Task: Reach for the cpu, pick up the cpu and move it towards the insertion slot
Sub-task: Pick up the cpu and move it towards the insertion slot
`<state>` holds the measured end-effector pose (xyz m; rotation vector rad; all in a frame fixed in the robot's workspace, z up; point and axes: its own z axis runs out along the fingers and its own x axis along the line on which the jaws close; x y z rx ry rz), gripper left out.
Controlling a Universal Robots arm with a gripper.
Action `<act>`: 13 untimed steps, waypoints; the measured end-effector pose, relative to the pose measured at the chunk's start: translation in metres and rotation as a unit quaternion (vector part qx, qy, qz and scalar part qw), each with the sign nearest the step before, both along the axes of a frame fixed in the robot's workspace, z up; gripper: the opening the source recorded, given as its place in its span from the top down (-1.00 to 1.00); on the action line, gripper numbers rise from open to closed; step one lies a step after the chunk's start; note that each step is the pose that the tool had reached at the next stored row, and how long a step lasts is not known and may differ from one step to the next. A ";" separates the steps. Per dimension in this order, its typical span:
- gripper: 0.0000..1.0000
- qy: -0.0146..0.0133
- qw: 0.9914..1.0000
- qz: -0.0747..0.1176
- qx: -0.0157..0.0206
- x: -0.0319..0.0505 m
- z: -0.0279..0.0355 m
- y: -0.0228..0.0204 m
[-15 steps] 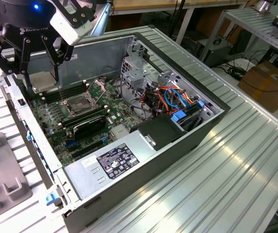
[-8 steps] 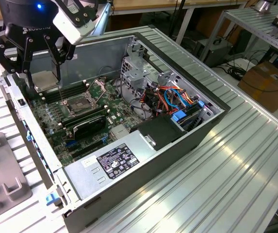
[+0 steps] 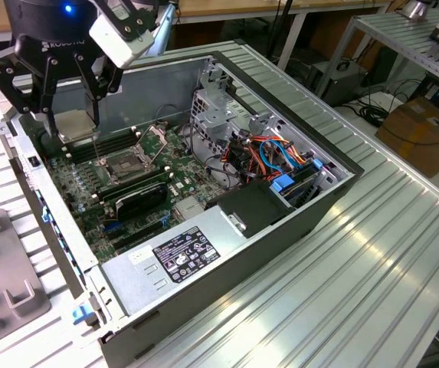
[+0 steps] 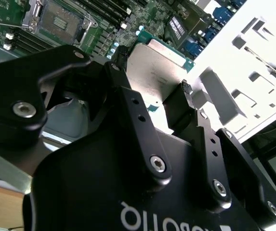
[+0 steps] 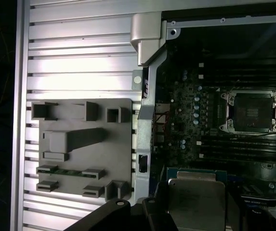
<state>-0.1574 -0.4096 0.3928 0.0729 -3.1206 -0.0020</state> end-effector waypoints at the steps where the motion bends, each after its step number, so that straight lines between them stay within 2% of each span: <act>1: -0.09 0.000 1.000 0.000 0.000 0.0008 0.0000 0.0006; 4: -0.09 0.000 1.000 0.000 0.000 0.0046 -0.0005 0.0031; 7: -0.09 0.000 1.000 0.000 0.000 0.0107 -0.0010 0.0091; 13: -0.09 0.000 1.000 -0.014 0.000 0.0221 -0.0031 0.0120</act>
